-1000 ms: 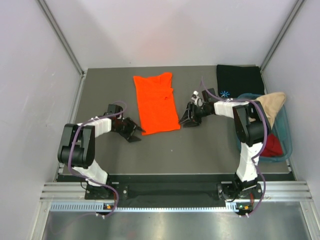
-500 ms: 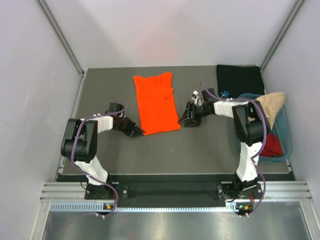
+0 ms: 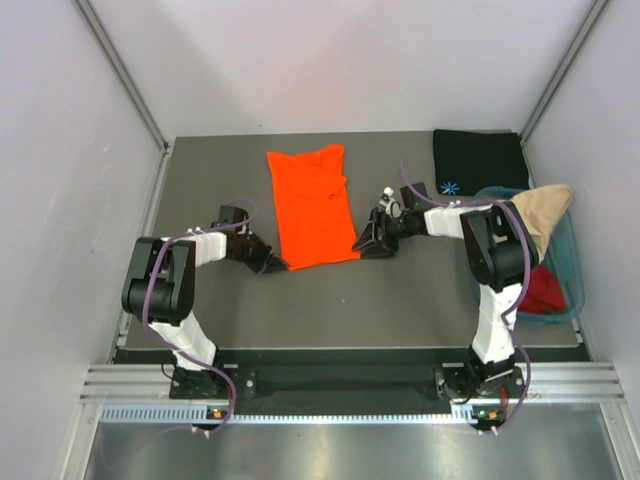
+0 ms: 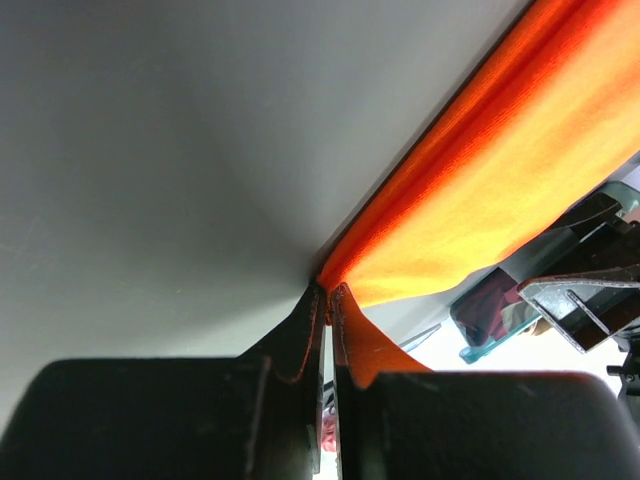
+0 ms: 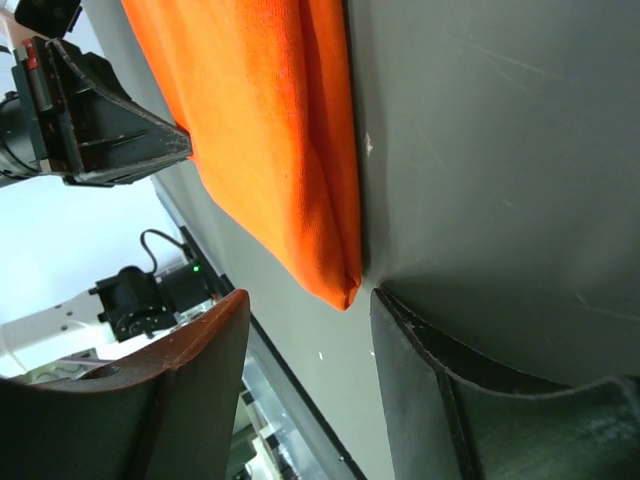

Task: Fold and stack the t-shirts
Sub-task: Fold the tshirt

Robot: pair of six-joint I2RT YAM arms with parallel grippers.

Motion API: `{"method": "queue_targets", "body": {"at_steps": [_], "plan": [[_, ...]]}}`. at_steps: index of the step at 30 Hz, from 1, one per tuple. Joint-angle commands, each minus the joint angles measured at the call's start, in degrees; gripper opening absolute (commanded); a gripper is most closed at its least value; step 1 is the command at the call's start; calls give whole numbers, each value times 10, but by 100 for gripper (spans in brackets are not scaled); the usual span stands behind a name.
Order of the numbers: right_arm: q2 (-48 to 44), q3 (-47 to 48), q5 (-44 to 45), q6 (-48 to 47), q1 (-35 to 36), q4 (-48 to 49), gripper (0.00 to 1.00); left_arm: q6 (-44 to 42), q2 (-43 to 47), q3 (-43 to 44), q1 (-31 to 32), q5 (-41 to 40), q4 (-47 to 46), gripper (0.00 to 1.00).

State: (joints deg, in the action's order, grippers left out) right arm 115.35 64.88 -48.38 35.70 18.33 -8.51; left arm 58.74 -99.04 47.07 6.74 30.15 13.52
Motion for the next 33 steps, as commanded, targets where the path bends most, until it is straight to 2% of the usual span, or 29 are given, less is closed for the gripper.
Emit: {"method": "queue_targets", "body": {"at_steps": [1,6,12,15,16,18,26,32,33], "plan": [[29,9,22,-5,9,17,53,-18,-10,2,1,-27,-3,3],[47,22,29,-7,10,18,51,-21,-11,2,1,-27,-2,0],[58,27,35,-18,10,24,44,-32,-11,1,1,-27,-4,0],[66,27,33,-24,13,29,19,-39,-11,1,1,-24,-10,0],[66,27,33,-33,13,27,8,-49,-12,2,1,-26,-10,0],[61,22,40,-39,14,24,0,-62,-12,7,1,-28,-3,0],[-28,-38,47,-41,28,21,0,-104,67,-33,12,-41,23,0],[-138,-142,64,0,64,50,0,-111,203,-101,37,-62,90,0],[-171,-176,72,14,77,61,0,-111,246,-120,38,-67,100,0]]}}
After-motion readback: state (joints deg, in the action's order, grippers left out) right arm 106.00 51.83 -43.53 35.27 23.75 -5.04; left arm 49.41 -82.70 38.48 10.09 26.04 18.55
